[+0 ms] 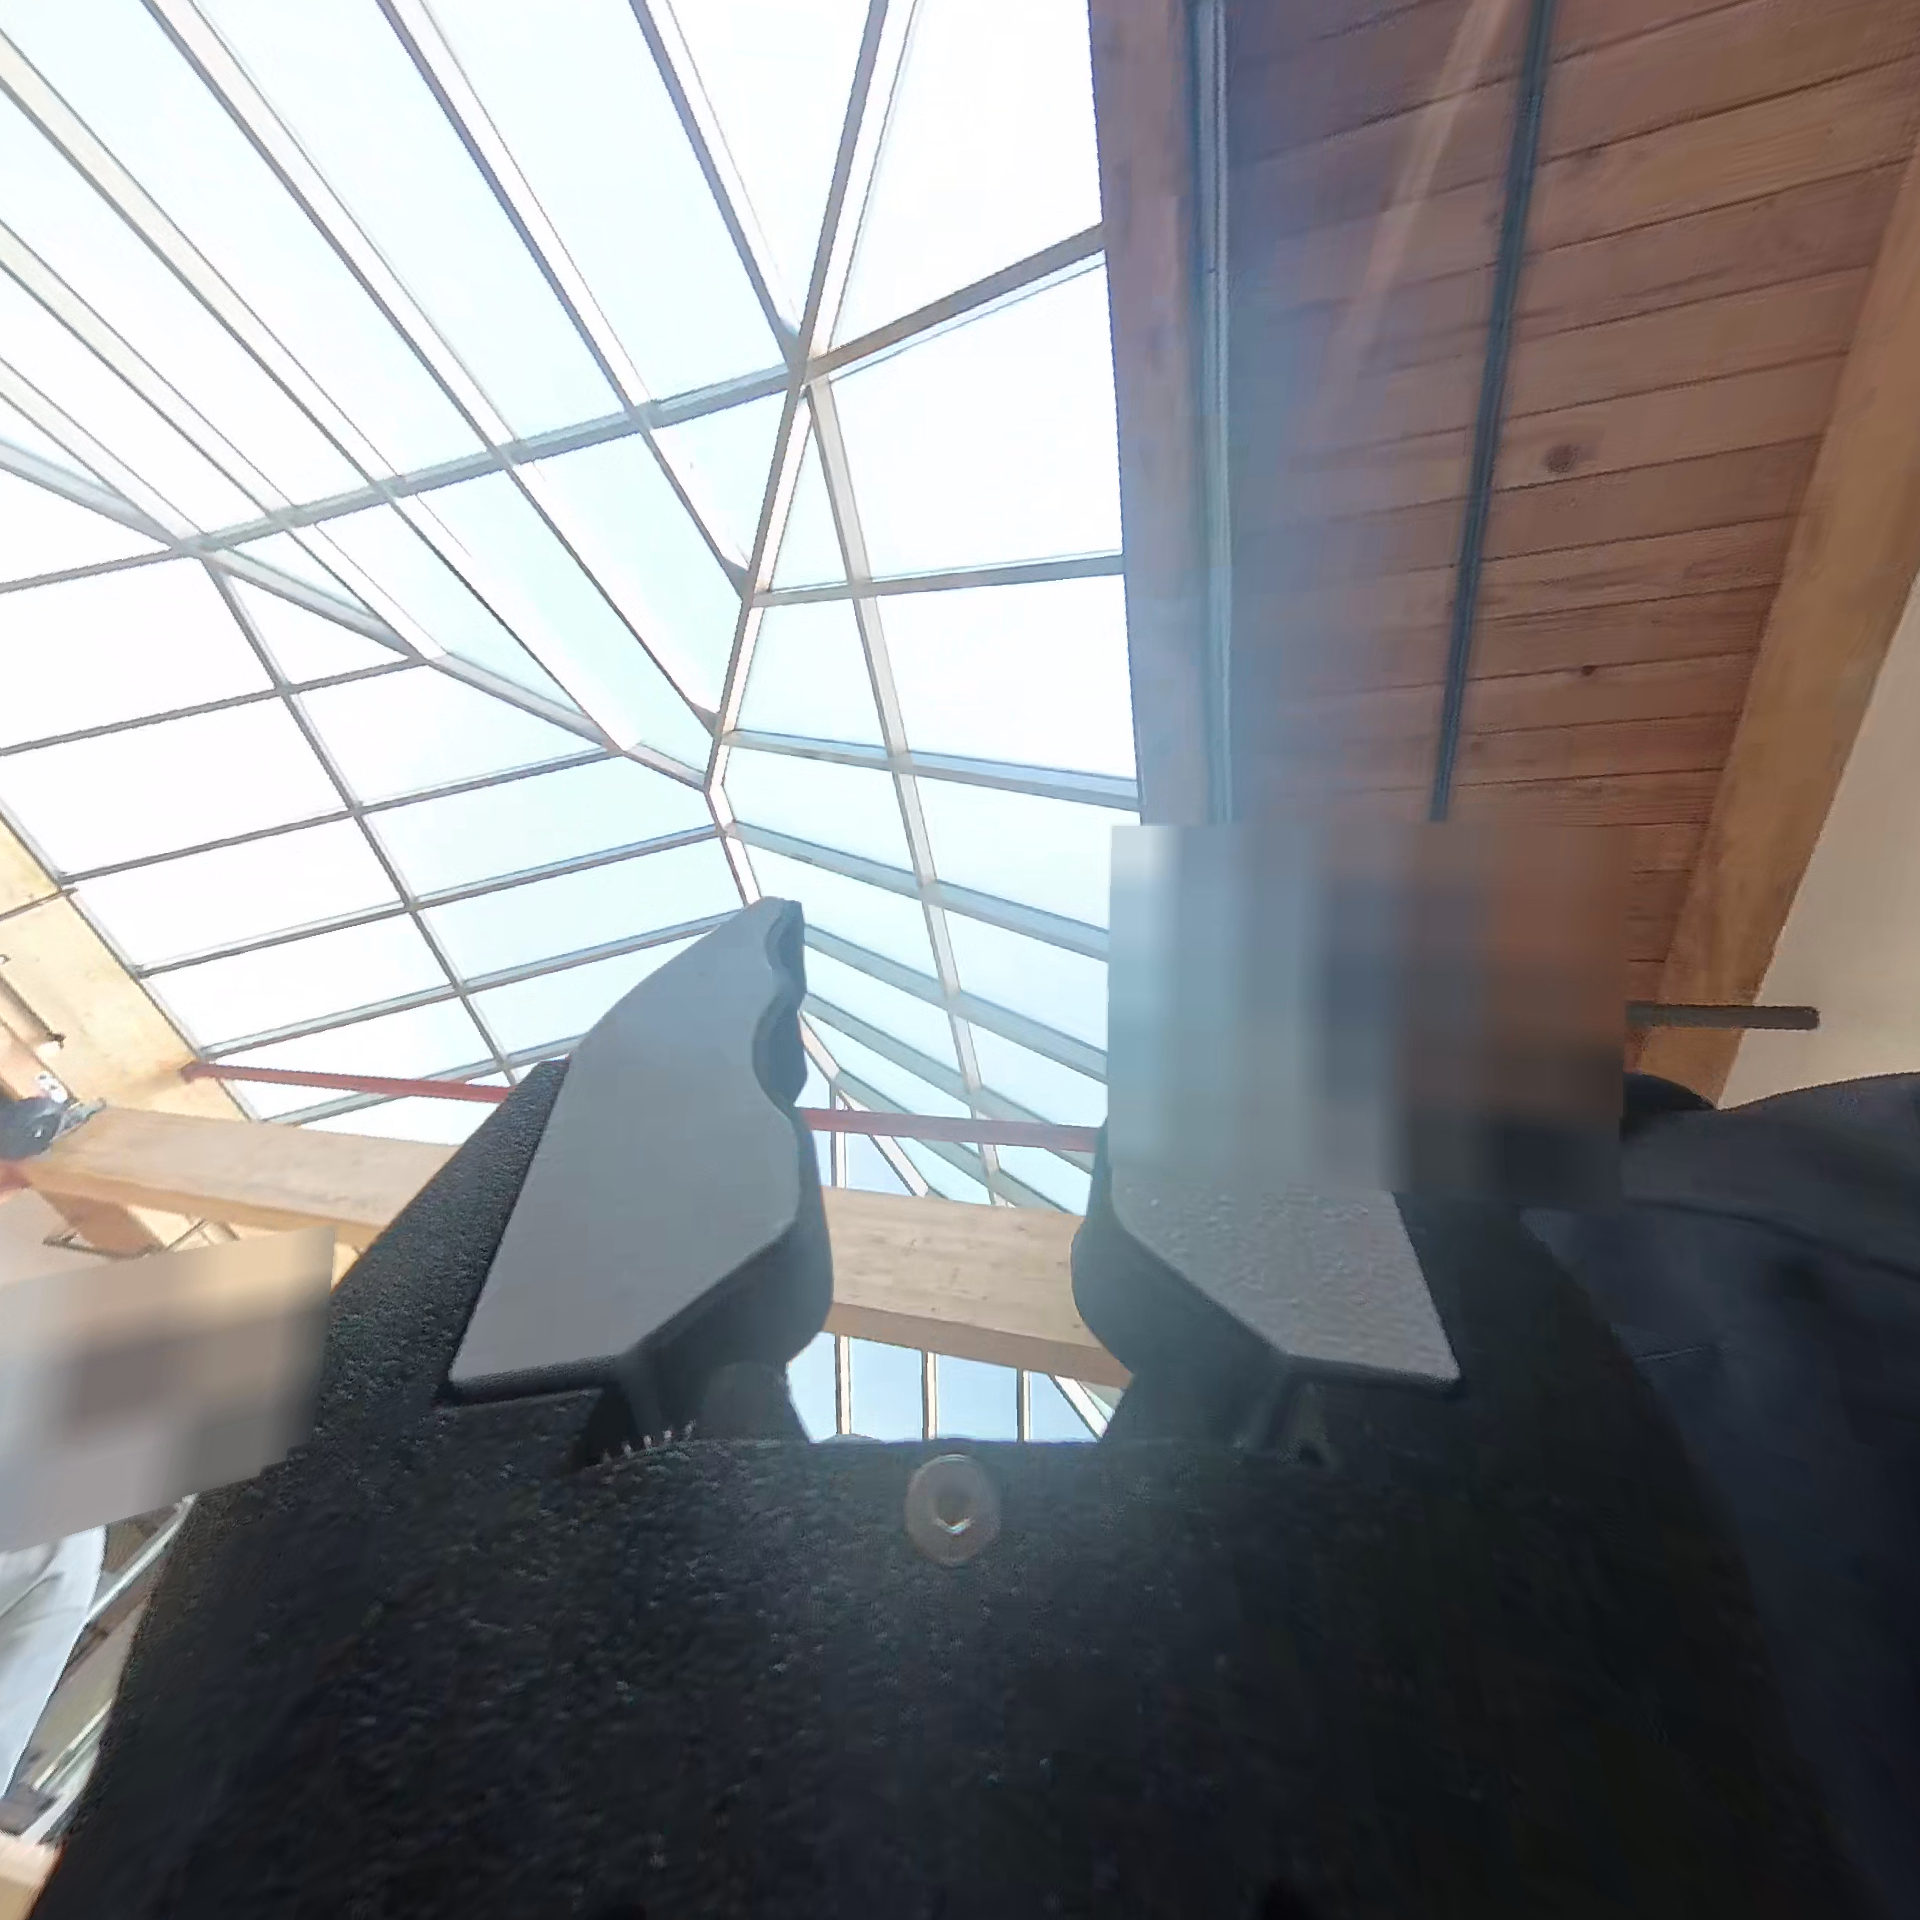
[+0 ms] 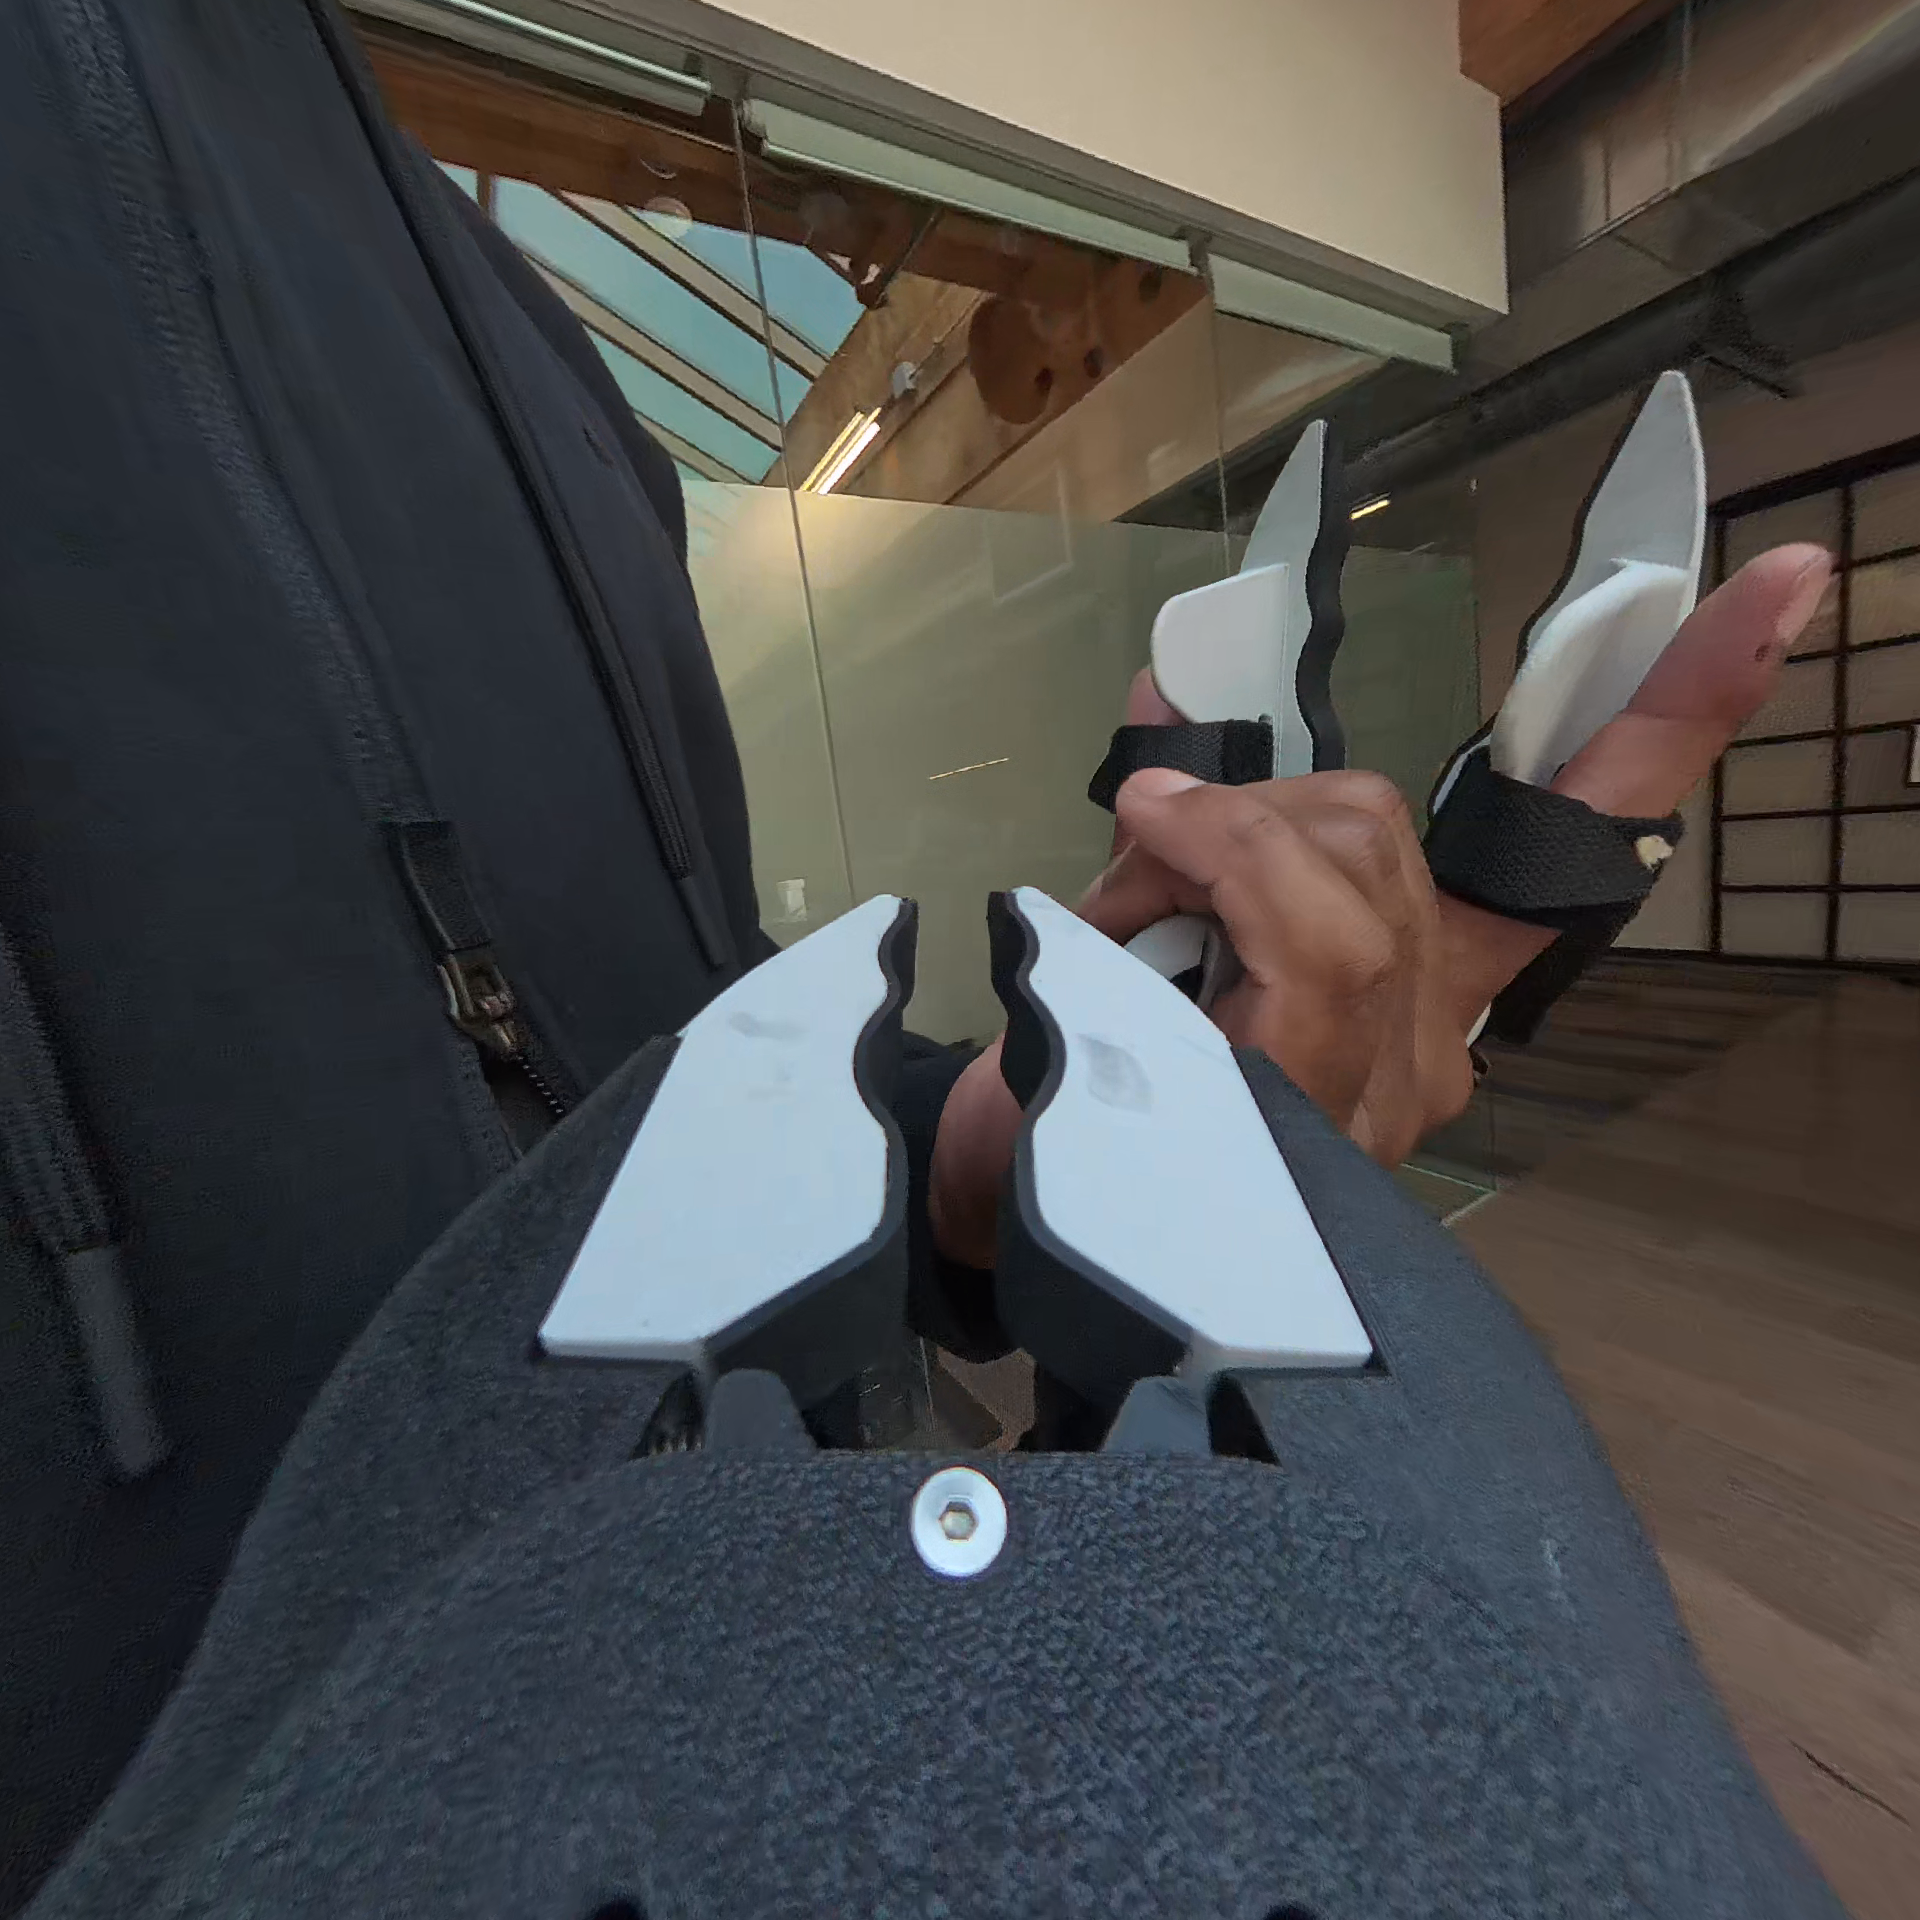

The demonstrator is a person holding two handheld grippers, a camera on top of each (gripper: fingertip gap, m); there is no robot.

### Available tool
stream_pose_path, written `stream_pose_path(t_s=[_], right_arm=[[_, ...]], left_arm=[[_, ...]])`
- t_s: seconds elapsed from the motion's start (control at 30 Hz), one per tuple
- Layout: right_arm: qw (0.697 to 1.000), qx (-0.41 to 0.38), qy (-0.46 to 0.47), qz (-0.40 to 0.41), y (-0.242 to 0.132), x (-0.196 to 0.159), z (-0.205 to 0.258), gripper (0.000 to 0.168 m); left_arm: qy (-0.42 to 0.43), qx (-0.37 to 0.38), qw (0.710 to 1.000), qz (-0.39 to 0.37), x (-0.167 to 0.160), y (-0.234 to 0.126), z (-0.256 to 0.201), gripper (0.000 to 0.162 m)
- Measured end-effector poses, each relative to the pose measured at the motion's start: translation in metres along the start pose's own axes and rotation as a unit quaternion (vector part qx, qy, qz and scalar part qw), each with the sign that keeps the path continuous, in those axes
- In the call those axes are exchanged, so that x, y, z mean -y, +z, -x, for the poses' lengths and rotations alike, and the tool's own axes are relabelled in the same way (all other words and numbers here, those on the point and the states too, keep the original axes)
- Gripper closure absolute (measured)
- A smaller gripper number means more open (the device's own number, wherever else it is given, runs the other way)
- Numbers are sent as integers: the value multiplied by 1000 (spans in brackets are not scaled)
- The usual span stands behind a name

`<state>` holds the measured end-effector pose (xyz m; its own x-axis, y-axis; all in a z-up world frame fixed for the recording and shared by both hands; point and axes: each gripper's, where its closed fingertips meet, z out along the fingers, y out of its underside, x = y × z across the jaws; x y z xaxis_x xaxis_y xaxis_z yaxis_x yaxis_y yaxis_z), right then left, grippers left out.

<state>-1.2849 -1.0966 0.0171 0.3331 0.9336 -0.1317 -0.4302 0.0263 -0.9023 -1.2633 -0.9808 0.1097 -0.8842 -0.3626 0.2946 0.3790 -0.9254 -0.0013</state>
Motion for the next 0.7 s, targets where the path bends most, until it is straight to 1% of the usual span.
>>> stream_pose_path(t_s=[0.1, 0.17, 0.27, 0.33, 0.43, 0.47, 0.5, 0.57, 0.63, 0.7], right_arm=[[999, 32, 1, 17, 40, -10, -17, 155], [998, 45, 4, 37, 57, -18, -32, 155], [997, 52, 23, 55, 71, -30, -65, 150], [996, 47, 34, 64, 78, -37, -94, 145], [993, 77, 53, 67, 89, -44, -134, 142], [993, 91, 60, 54, 95, -40, -147, 144], [991, 109, 65, 39, 102, -32, -158, 146], [988, 139, 62, 18, 112, -18, -182, 148], [985, 163, 61, 4, 119, -6, -206, 148], [981, 181, 64, -2, 126, 2, -228, 149]], left_arm=[[16, -21, 999, -20, 48, -4, -29, 107], [36, -22, 998, -36, 79, -9, -36, 107], [70, -3, 995, -63, 121, -21, -31, 109], [113, 21, 991, -68, 146, -27, -23, 112], [198, 60, 978, -29, 176, -19, -8, 112], [209, 70, 975, -20, 187, -12, -2, 112], [209, 69, 975, -17, 199, -4, 1, 112], [192, 40, 980, -20, 222, 13, 2, 113], [157, 2, 987, -40, 249, 24, 5, 113], [146, -28, 987, -60, 273, 31, 7, 113]])
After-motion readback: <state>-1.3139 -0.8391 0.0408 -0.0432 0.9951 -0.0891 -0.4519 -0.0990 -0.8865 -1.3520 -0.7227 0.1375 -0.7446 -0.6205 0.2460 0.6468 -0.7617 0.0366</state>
